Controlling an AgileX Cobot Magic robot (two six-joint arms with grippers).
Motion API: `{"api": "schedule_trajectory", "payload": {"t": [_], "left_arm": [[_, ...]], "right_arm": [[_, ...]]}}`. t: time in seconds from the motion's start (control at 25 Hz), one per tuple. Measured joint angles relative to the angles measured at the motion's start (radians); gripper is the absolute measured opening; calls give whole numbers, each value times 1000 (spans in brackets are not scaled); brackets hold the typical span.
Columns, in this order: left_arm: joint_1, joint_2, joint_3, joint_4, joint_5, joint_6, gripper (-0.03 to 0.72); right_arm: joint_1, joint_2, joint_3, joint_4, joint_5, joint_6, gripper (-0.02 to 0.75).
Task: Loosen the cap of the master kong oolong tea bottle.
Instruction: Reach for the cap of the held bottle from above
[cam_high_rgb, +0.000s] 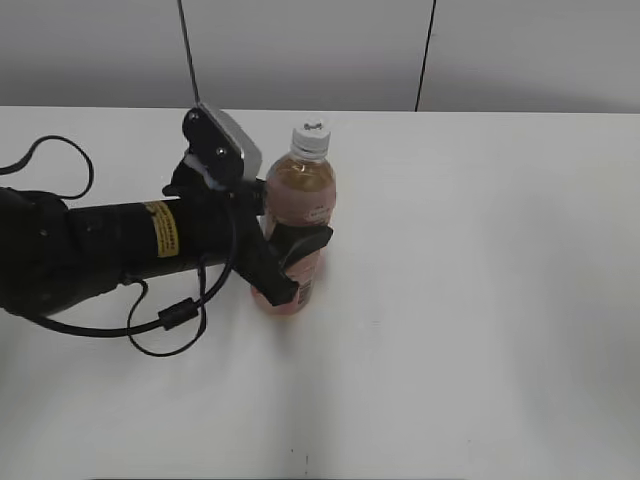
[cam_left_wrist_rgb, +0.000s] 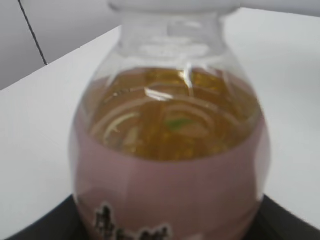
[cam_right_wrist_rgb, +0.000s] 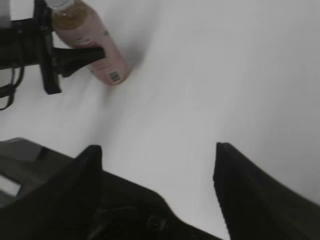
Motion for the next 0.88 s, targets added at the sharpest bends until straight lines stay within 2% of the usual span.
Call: {"api": "schedule_trajectory", "payload": {"t": [0.16,0.32,0.56,0.68,0.88], "left_arm": [[0,-29,0,27,63,31,402],[0,-40,0,30,87,42,402],[0,-52,0,51,108,62,402],[0,-73,0,59,156,87,402],[0,-94,1,59,201,105,402]], "right_arm": [[21,194,-95,98,91,-34,499],[134,355,-190,122,126,32,488],[393,604,-363,79,68,227,462],[458,724,-482,29,59,387,461],[500,892,-658,-4,58,611,461]]}}
